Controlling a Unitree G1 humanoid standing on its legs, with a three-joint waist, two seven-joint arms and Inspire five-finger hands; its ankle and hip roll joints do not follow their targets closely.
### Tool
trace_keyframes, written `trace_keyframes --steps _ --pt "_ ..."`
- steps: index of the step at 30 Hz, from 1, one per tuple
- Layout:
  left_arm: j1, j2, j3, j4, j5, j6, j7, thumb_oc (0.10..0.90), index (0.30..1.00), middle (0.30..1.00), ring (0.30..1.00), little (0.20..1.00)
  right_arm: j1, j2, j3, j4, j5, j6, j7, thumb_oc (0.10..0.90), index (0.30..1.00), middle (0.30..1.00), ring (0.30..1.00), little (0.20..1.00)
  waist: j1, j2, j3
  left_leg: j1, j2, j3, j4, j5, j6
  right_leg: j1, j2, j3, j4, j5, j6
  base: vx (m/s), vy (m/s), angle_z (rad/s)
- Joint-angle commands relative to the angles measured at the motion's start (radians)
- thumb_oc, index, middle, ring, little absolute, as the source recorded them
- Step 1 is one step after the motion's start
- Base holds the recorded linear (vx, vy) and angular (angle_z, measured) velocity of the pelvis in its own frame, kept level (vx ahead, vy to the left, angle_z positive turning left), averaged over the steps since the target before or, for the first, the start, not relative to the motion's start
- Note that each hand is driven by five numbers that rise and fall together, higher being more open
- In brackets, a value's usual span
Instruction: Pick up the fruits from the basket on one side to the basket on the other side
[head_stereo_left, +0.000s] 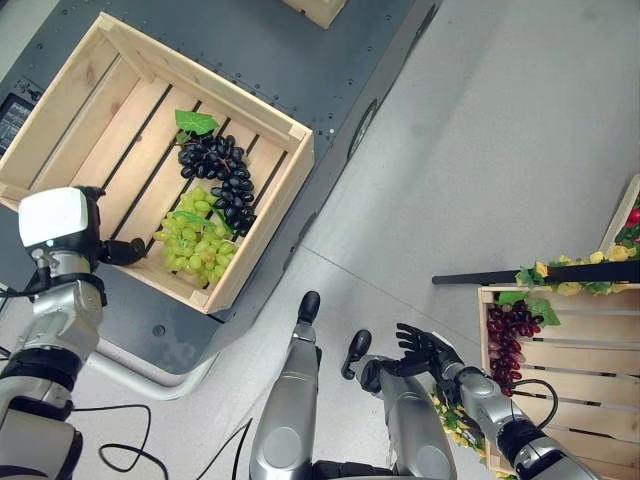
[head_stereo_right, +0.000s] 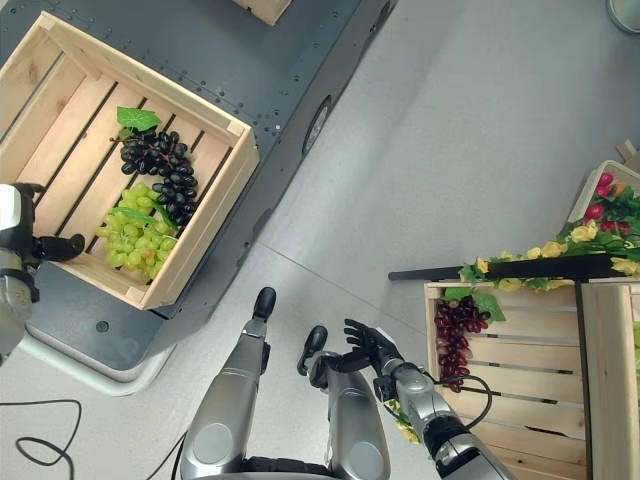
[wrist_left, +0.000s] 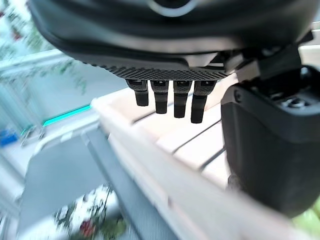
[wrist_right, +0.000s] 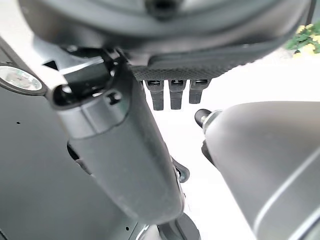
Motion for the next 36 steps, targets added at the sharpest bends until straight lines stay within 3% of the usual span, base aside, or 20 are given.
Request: trace_keyframes --steps 1,13,21,29,36 --pt "-0.035 0.02 0.109 0.013 -0.053 0.06 0.047 0.8 0.9 0.9 0.9 0.9 0.057 -0.021 0.004 -0.052 0.02 0.007 -0.032 0.8 0.9 0.9 0.9 0.9 -0.024 0.021 -0.012 0.006 -0.068 0.069 0.041 -0.115 0.052 0.035 0.033 0.008 -0.122 0.101 0.025 0.0 0.002 -0.05" --pt "-0.106 -0.008 0.071 0.021 -0.09 0.052 0.037 0.8 0.9 0.9 0.9 0.9 0.059 -0.033 0.011 -0.063 0.017 0.011 -0.034 0.8 0.9 0.9 0.9 0.9 -0.048 0.02 -0.012 -0.007 -0.07 0.073 0.045 -0.116 0.053 0.018 0.037 0.025 -0.124 0.105 0.025 0.0 0.001 -0.01" --pt "-0.151 0.038 0.011 -0.011 0.095 0.102 0.087 0.8 0.9 0.9 0.9 0.9 0.052 -0.044 0.018 -0.063 0.018 0.014 -0.028 0.8 0.9 0.9 0.9 0.9 -0.054 0.027 -0.012 -0.01 -0.07 0.079 0.046 -0.117 0.052 0.008 0.034 0.029 -0.122 0.106 0.024 0.0 0.0 0.0" --pt "-0.146 0.018 0.018 -0.029 -0.035 0.107 0.072 0.8 0.9 0.9 0.9 0.9 0.048 -0.043 0.019 -0.056 0.018 0.008 -0.03 0.8 0.9 0.9 0.9 0.9 -0.054 0.031 -0.012 -0.021 -0.071 0.082 0.058 -0.119 0.051 -0.001 0.032 0.03 -0.11 0.102 0.023 0.0 0.0 0.0" --pt "-0.152 0.019 0.039 -0.015 -0.029 0.078 0.143 0.8 0.9 0.9 0.9 0.9 0.051 -0.038 0.02 -0.051 0.024 0.007 -0.035 0.8 0.9 0.9 0.9 0.9 -0.054 0.026 -0.012 -0.015 -0.07 0.081 0.052 -0.12 0.053 0.002 0.034 0.03 -0.113 0.1 0.022 0.0 0.0 0.0"
